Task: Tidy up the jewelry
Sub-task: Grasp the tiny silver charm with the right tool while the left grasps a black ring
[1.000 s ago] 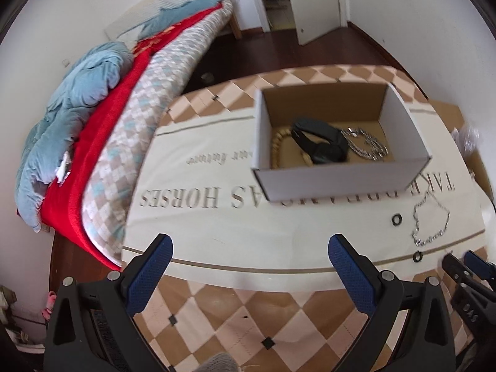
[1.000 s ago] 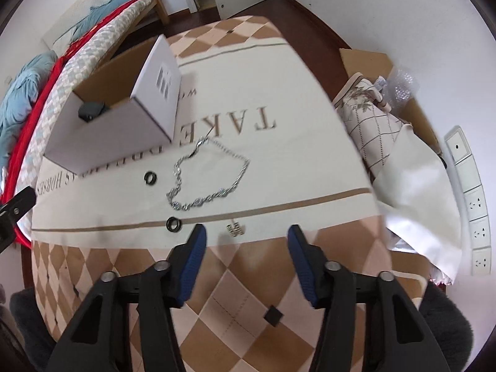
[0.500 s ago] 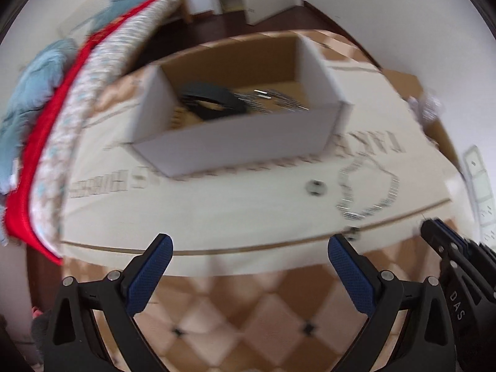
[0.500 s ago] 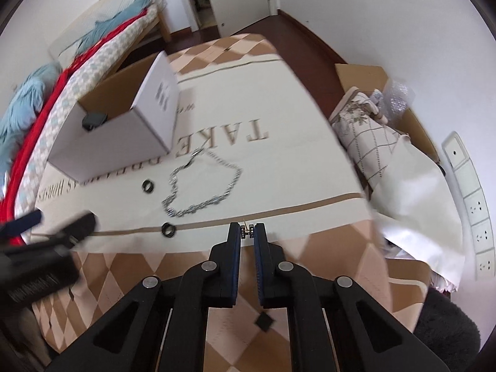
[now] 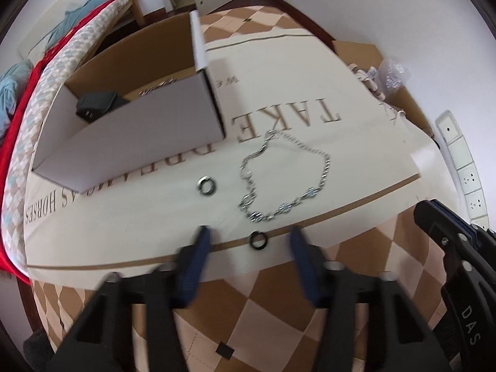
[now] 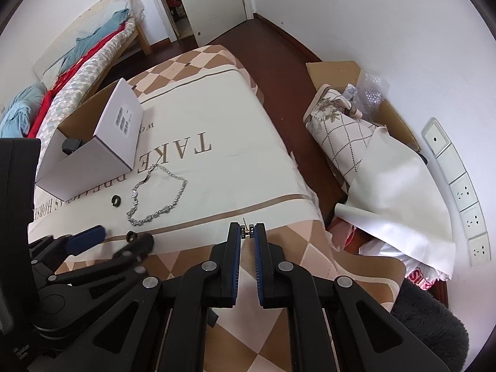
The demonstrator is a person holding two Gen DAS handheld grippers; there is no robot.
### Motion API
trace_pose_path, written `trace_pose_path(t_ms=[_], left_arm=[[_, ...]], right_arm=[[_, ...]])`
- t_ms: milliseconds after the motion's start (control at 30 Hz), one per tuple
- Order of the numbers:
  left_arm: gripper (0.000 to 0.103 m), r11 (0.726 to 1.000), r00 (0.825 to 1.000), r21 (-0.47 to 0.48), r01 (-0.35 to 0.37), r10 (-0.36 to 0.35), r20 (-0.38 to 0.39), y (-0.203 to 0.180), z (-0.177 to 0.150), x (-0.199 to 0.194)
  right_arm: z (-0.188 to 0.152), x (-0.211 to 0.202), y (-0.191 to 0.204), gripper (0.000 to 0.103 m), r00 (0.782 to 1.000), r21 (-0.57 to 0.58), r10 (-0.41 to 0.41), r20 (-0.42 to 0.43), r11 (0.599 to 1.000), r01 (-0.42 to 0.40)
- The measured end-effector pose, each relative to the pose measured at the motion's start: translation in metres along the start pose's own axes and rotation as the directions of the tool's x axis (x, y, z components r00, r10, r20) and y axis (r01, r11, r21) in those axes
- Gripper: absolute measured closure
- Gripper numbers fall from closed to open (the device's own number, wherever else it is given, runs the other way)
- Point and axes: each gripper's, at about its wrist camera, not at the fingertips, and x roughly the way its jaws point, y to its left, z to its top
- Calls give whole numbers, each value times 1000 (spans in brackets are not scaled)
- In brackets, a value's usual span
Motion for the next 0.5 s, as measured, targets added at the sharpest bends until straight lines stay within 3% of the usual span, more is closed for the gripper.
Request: trace_pose_path(t_ms=[33,67,300,500], left_arm=[[91,1000,1000,8,-4,4,2,-1,1,0],[93,1000,1000,14,-3,3,-3,-4,2,0],[93,1000,1000,-1,1,-1,7,6,2,-6],[93,999,998,-45,19,-17,63,38,4,-50]], right_arm=[[0,0,0,94,1000,2,1,1,1000,-1],[0,0,0,94,1000,3,1,3,1000,-1],[4,-10,3,94,999,11,22,27,1000,-22],[12,-30,16,94,996,10,77,53,997,-77]])
